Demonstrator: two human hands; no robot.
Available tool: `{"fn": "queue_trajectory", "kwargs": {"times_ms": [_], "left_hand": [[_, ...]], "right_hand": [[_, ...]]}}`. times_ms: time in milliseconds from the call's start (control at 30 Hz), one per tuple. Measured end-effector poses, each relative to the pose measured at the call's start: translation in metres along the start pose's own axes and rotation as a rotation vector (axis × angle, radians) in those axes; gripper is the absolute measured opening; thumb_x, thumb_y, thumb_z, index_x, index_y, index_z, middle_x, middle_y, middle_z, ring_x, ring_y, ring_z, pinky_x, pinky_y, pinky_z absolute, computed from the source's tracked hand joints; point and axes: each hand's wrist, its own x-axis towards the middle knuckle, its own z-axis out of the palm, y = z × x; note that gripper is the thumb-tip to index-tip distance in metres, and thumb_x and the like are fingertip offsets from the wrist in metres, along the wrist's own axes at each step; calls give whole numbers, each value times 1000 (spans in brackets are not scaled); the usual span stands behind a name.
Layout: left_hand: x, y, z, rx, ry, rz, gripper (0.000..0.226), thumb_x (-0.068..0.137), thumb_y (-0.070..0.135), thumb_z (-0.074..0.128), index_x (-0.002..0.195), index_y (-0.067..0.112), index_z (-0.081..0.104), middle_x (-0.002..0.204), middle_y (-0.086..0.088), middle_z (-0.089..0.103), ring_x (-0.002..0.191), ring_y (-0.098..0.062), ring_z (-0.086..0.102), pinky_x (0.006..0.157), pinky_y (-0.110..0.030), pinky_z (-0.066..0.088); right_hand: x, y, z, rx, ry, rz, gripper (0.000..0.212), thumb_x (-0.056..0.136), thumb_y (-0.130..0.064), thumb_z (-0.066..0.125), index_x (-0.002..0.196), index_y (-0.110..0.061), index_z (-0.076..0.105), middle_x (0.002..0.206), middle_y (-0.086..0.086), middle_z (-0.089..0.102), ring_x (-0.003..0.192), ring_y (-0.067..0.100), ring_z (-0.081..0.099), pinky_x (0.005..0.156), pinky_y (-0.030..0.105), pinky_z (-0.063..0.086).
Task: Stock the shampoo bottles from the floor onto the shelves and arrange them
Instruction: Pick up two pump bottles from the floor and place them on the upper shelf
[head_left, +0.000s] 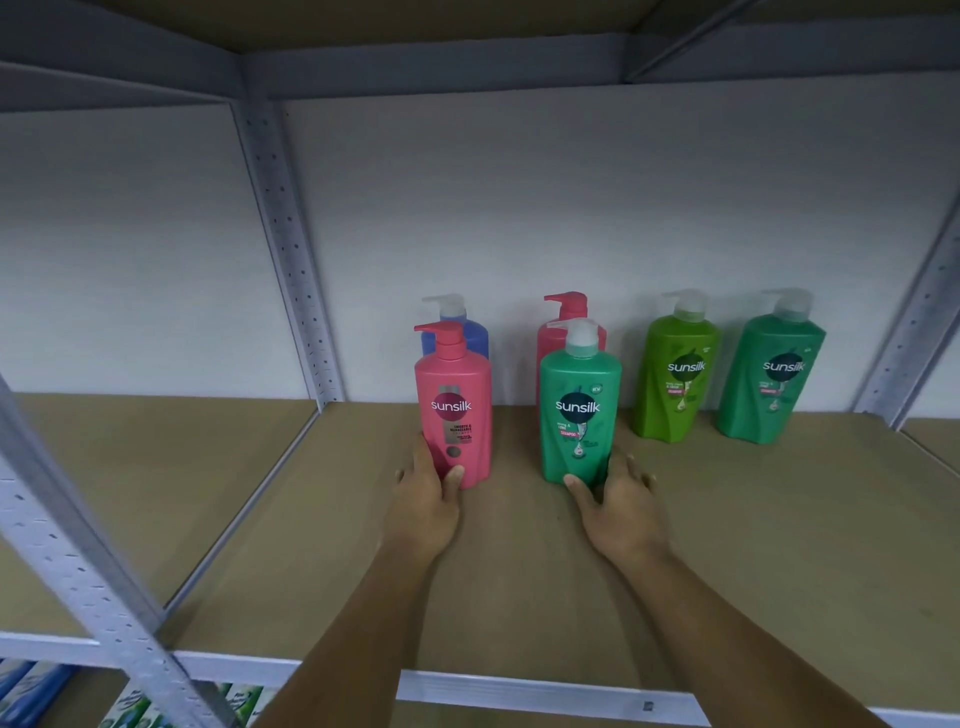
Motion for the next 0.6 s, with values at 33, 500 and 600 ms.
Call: {"fn": "queue_trajectory", "kwargs": {"times_ms": [33, 500, 600], "left_hand": [[1, -1, 0, 6, 2, -3, 62, 99, 40, 49, 152, 19, 26, 137, -3, 59, 120, -40, 55, 99, -53, 48], [-23, -1, -2, 226, -153, -28, 84, 101, 49, 45, 160, 7, 2, 152, -8, 47, 144, -29, 37, 122, -39, 12], [-58, 13, -25, 291, -241, 49, 76, 102, 44, 46, 160, 7, 14, 159, -13, 36, 148, -26, 30, 120, -31, 13]], "right_hand": [[1, 0, 0, -12, 2, -9, 64, 87, -67, 44, 125, -15, 48, 121, 14, 59, 113, 38, 55, 103, 45, 39], [-14, 0, -4, -221, -124, -92, 76, 96, -58, 39, 144, 2, 39, 144, 21, 49, 139, 33, 40, 118, 42, 25], [-55, -6, -24, -273, -214, -204, 70, 101, -53, 35, 150, -3, 32, 157, 18, 35, 147, 30, 26, 122, 41, 16]]}}
